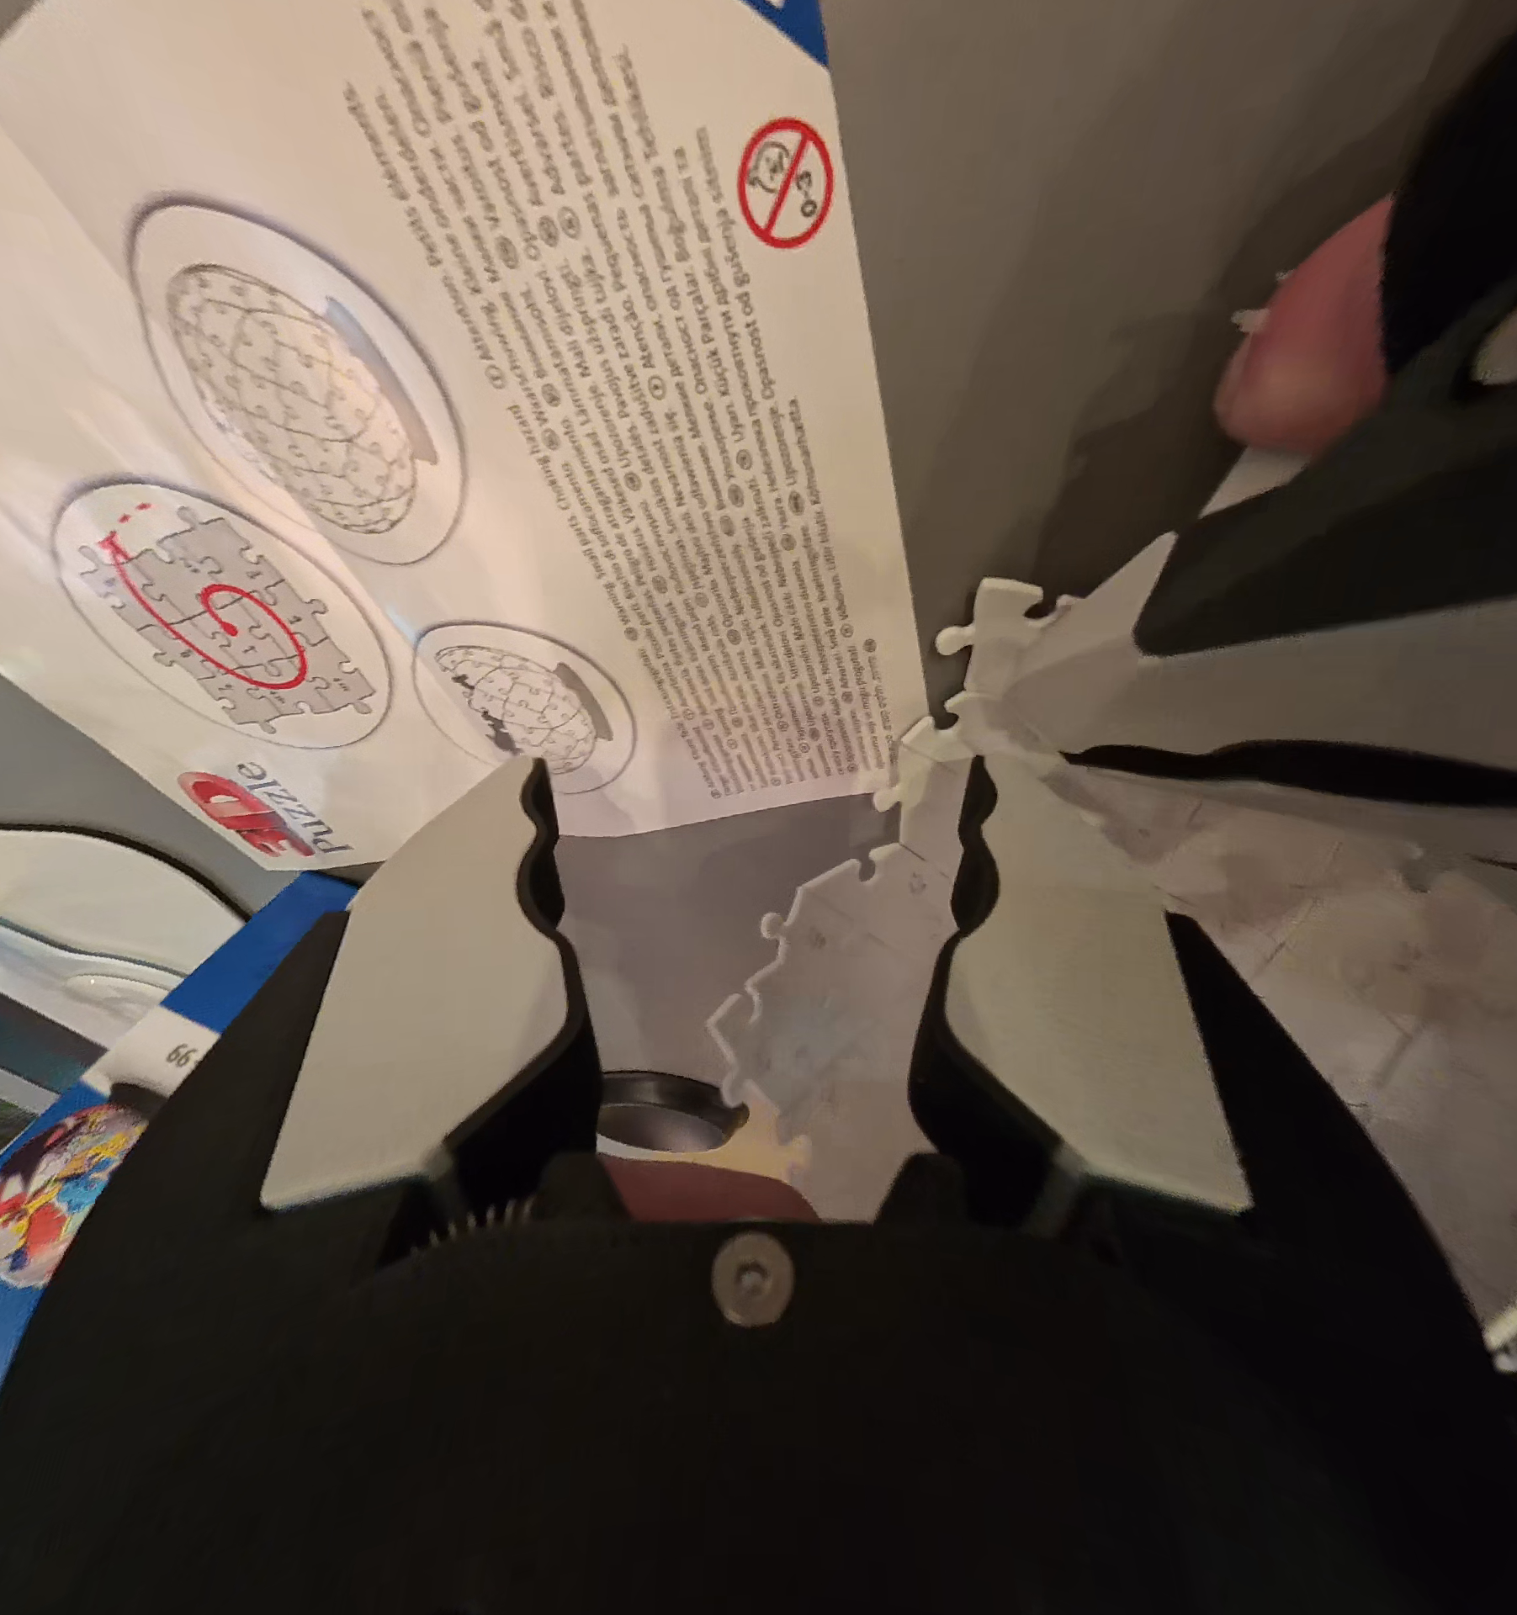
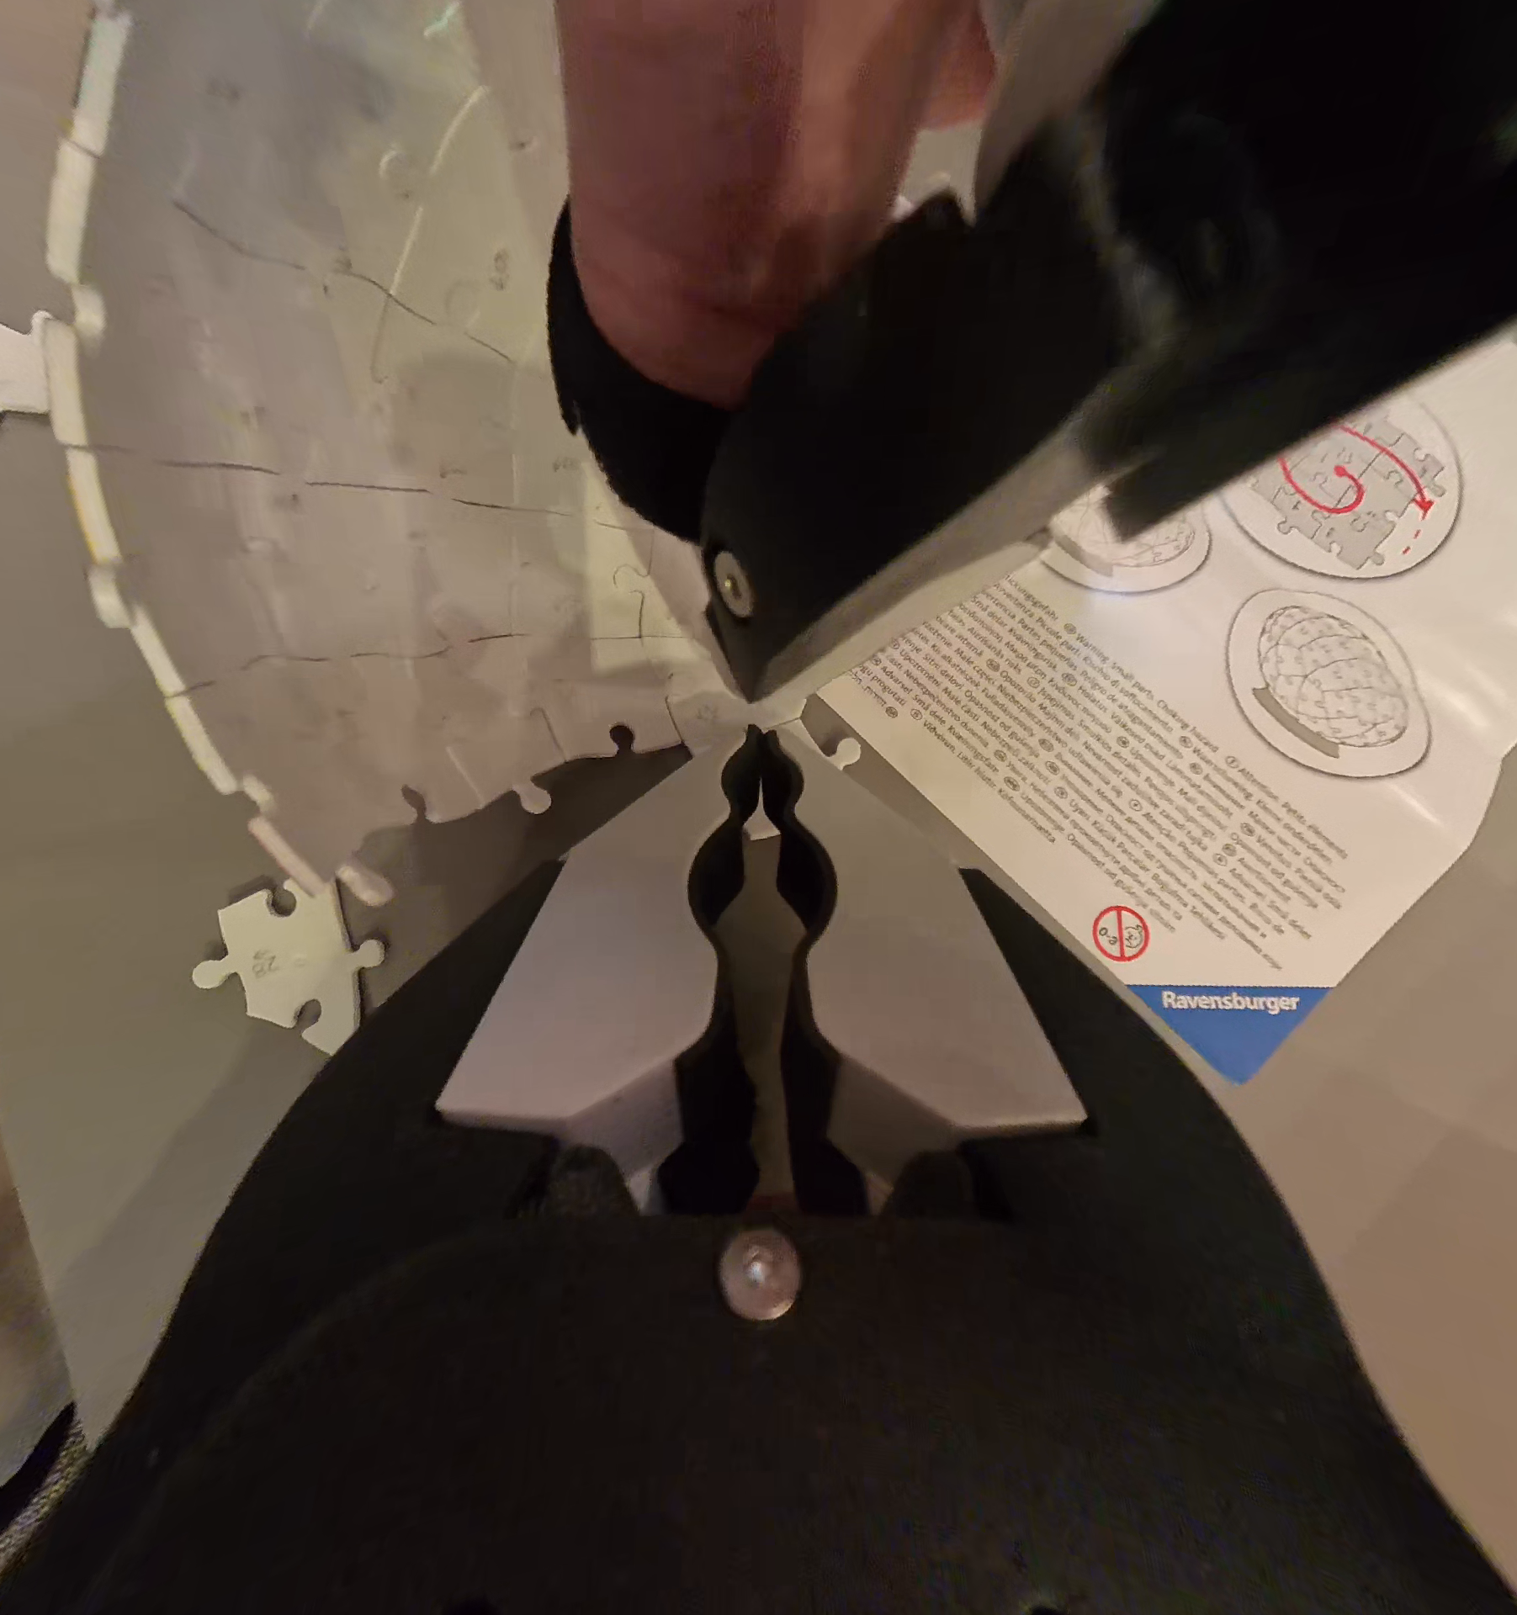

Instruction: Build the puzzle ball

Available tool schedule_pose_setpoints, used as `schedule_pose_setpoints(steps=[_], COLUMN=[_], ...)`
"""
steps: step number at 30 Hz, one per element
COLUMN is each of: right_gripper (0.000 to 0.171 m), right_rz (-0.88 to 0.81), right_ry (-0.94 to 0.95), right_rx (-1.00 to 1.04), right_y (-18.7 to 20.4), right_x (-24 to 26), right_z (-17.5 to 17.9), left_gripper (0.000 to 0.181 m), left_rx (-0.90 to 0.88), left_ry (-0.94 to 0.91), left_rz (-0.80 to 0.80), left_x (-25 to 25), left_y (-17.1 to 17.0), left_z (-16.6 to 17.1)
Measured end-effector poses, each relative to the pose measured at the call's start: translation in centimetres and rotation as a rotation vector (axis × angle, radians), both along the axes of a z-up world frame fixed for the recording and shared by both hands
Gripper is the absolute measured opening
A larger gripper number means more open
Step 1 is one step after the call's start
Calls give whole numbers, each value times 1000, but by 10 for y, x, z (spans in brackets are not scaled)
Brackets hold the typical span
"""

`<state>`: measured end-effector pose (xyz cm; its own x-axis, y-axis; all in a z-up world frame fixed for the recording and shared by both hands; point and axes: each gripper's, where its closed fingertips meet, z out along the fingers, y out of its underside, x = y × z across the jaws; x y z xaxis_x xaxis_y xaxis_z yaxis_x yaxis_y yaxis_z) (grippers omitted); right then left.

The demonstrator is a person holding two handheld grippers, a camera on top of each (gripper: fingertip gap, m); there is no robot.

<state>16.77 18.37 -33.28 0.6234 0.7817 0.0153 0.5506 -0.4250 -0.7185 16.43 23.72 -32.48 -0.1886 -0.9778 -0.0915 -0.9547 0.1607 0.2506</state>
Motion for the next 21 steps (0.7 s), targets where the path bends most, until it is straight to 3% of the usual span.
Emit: schedule_pose_setpoints(steps=[9,17,21], right_gripper=[0,0,0], right_rz=[-15,-14,-21], right_ry=[32,35,40], right_rx=[-48,-46,-44], right_y=[0,0,0], right_x=[0,0,0], right_z=[0,0,0], left_gripper=[85,85,85], left_rx=[29,-6,-88], left_ry=[-209,-661,-876], left_rz=[109,376,537], left_x=[0,-8,-22], left_y=[14,38,36], left_z=[32,94,104])
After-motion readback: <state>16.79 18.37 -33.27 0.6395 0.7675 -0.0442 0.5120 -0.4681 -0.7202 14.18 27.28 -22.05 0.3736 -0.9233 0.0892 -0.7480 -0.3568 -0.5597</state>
